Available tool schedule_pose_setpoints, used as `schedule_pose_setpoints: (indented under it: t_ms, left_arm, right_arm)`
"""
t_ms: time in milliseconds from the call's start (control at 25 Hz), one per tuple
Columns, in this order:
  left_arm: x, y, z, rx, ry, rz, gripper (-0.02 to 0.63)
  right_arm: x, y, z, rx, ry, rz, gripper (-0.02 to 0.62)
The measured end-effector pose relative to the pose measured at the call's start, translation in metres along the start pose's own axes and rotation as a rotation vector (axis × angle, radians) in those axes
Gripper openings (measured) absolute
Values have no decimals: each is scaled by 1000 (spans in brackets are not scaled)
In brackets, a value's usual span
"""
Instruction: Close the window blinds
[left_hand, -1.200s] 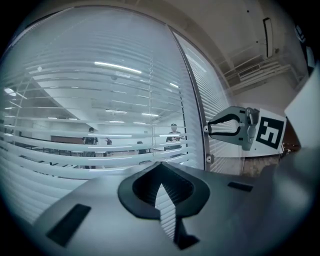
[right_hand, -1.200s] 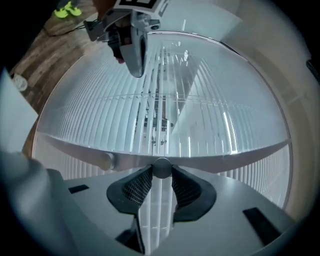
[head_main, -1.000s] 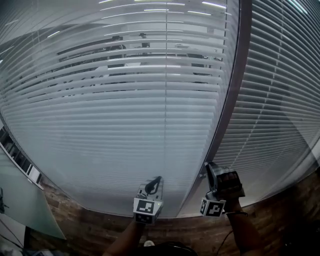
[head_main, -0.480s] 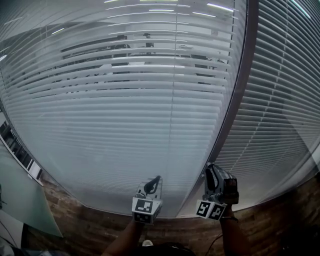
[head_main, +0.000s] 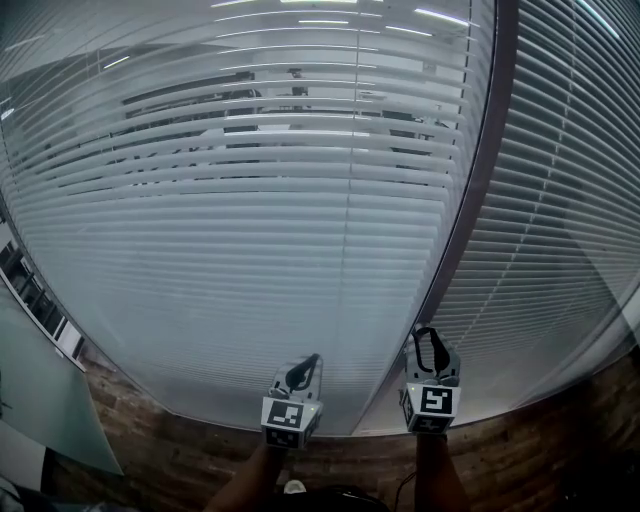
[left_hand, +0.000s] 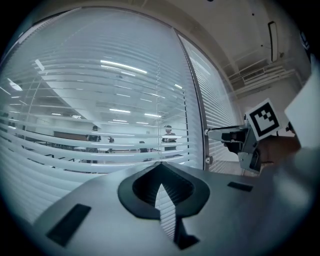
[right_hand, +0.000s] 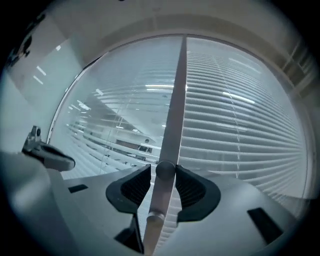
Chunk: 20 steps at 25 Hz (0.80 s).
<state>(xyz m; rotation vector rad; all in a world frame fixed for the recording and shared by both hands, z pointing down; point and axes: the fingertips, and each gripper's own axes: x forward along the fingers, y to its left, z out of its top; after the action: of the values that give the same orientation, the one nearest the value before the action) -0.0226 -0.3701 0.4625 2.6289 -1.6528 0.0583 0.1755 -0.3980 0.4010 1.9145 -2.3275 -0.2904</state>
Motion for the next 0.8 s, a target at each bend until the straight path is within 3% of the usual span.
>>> schedule_pose_setpoints:
  t_ms: [120, 520, 720, 800]
  left_arm:
    - [-2, -2, 0, 6, 22, -5, 0]
    - [-6, 2, 2, 1, -2, 8, 0]
    - [-3, 5, 2, 27, -38, 13, 0]
    - [-4, 5, 2, 17, -23, 15, 0]
  right_arm:
    - [5, -4, 0, 62, -38, -10, 137]
    - [3, -7, 4, 73, -19, -37, 127]
    - [5, -8, 4, 43, -4, -21, 126]
    - [6, -6, 3, -60, 10, -28, 124]
